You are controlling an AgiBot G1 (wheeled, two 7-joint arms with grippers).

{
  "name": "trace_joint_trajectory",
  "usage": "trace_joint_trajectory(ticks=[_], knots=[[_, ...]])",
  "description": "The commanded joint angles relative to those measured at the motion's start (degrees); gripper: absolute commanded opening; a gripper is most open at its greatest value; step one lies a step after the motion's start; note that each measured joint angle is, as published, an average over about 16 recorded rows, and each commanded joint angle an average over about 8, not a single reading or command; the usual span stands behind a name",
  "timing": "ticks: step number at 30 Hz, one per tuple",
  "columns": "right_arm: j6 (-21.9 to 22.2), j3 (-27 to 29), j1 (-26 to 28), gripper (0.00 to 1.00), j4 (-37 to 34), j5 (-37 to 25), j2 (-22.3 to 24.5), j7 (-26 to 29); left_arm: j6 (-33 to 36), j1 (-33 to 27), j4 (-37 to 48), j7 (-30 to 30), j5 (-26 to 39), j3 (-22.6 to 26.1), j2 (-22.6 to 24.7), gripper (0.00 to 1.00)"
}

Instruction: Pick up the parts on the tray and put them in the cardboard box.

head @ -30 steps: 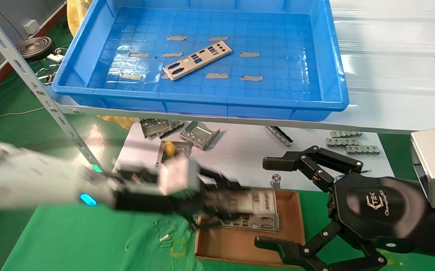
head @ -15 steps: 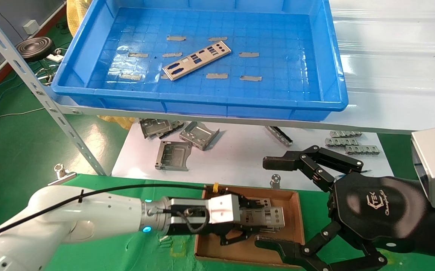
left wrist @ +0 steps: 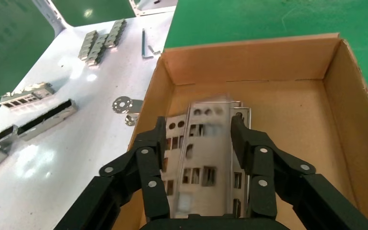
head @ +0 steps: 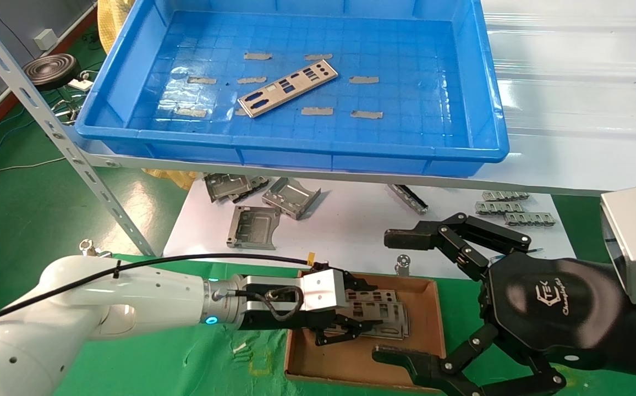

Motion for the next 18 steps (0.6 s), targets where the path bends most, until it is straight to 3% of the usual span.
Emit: trace_joint_trajectory(ticks=[1,9,18], knots=[[0.0,0.0,0.0,1.0,0.0,0.0,0.0,0.0,0.0,-0.2,0.3,0.2,-0.2,0.3,0.0,1.0],[0.0,0.0,0.0,1.0,0.0,0.0,0.0,0.0,4.9,-1.2,0.7,-1.8,-3.1,-0.2,-1.3,1.0],[0.0,0.0,0.0,1.0,0.0,0.0,0.0,0.0,14.6,-0.6,2.1,-10.0,-9.6,-2.8,-5.6,1.0]])
